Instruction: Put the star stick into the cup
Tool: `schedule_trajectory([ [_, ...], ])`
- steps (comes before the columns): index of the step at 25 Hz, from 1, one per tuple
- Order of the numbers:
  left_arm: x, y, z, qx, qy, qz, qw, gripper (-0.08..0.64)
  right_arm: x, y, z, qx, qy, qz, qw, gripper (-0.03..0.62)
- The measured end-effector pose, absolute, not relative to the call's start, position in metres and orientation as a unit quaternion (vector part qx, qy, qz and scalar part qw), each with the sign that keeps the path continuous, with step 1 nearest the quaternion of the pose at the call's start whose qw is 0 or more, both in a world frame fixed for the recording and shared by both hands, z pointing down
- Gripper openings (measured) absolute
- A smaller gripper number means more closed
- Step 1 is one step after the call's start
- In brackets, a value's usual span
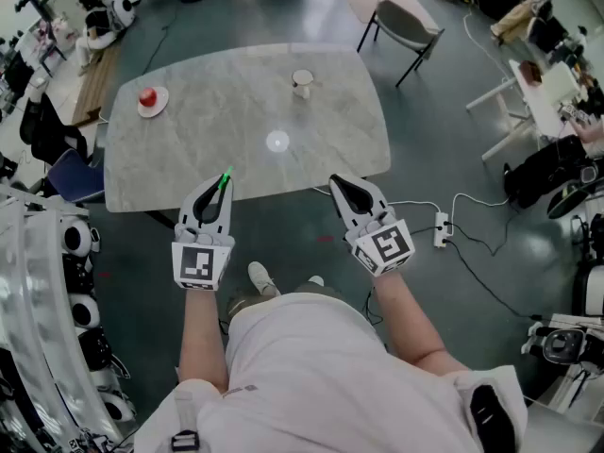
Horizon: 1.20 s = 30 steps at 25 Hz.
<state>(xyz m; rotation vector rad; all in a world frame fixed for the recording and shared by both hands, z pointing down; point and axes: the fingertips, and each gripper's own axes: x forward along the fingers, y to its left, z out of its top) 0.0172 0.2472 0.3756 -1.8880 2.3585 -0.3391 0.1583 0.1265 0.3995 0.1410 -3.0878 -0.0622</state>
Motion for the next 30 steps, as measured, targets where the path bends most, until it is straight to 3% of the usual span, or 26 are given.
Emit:
schedule_trajectory([
  [9, -0.062, 0.284, 0.384, -0.623, 0.764, -0.155, 0.060, 0.015, 0.073, 0.160, 0.405, 0.055, -0.995, -0.063, 0.056, 0.009],
  [18, -0.123, 0.302, 0.408, -0.639, 0.754, -0.148, 0.036, 0.015, 0.036, 0.161, 0.417, 0.095, -0.989, -0.073, 0.084, 0.009],
  [30, -0.165, 0.237, 0.421, -0.629, 0.762, -0.154, 0.005, 0.015, -0.016, 0.088, 0.429, 0.075, -0.992, -0.051, 0.088, 0.009],
])
